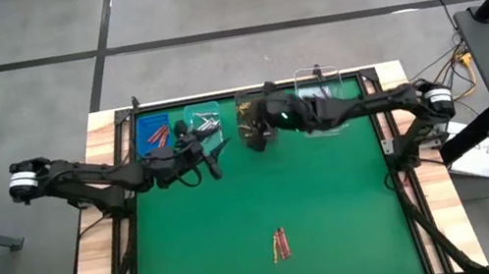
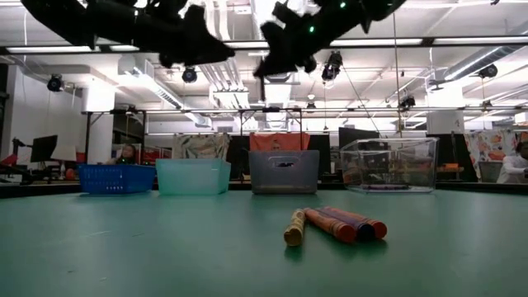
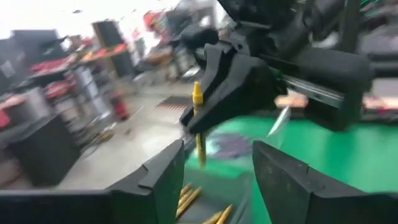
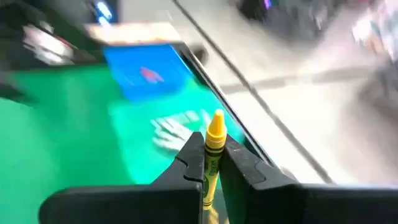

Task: Sort crayons
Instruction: Put the yellow crayon into the black bin

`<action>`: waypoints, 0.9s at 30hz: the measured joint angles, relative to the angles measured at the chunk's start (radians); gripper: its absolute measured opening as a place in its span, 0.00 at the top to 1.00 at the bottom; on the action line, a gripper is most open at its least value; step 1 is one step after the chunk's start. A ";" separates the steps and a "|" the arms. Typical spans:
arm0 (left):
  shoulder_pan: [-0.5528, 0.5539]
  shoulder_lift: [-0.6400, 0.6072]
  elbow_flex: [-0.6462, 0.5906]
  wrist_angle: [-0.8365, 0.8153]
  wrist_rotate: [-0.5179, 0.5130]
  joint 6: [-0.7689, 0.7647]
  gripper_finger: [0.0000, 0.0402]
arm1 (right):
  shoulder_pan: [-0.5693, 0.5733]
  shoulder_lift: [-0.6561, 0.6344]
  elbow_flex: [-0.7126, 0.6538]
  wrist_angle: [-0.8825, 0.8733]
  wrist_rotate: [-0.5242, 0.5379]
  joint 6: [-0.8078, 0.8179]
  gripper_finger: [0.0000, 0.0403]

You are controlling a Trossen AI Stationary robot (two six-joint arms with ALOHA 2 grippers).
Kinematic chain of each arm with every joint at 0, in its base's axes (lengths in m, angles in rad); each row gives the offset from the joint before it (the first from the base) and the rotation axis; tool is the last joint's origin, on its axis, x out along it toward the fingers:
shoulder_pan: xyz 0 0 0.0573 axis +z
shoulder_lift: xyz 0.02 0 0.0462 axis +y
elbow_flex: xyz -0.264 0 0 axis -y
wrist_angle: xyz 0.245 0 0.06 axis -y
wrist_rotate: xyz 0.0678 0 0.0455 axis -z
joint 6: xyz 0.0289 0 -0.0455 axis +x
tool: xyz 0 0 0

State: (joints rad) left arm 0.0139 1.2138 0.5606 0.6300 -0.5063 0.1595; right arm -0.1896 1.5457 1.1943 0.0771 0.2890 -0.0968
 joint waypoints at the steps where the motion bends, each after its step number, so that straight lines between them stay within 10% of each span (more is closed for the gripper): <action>1: 0.000 -0.017 0.000 -0.042 -0.027 -0.010 0.57 | -0.026 0.015 0.033 -0.069 0.000 0.010 0.97; 11: 0.001 -0.100 0.000 -0.285 -0.133 -0.122 0.59 | -0.256 0.225 0.161 -0.267 -0.067 0.085 0.97; 27: 0.000 -0.095 -0.001 -0.360 -0.133 -0.196 0.59 | -0.314 0.283 0.188 -0.259 -0.079 0.086 0.88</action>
State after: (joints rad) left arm 0.0143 1.1192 0.5598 0.2704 -0.6391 -0.0361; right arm -0.5040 1.8286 1.3827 -0.1814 0.2100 -0.0105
